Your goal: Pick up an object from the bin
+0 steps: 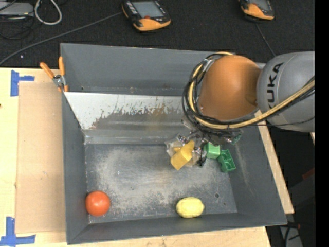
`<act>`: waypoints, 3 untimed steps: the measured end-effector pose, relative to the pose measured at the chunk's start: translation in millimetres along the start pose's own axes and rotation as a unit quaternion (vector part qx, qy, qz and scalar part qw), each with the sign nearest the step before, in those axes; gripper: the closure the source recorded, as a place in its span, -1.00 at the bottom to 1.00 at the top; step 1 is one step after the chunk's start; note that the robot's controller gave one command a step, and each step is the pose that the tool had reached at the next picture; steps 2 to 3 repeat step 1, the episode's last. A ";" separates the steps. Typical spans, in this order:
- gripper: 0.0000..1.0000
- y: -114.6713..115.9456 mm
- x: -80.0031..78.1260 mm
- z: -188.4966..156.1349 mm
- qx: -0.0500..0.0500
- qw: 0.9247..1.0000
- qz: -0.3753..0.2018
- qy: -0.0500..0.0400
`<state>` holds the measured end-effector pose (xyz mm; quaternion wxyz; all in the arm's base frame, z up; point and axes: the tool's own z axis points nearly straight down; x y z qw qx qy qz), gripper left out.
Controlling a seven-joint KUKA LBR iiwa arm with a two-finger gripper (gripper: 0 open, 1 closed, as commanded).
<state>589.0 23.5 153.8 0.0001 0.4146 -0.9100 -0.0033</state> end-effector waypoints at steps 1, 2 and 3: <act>1.00 0.7 -0.5 -39.4 -0.001 1.000 0.001 0.000; 1.00 0.7 -0.5 -39.4 -0.001 1.000 0.001 0.000; 1.00 0.7 -0.5 -39.4 -0.001 1.000 0.001 0.000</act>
Offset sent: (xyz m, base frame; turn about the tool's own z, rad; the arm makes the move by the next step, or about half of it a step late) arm 0.0000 0.0005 0.0765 0.0008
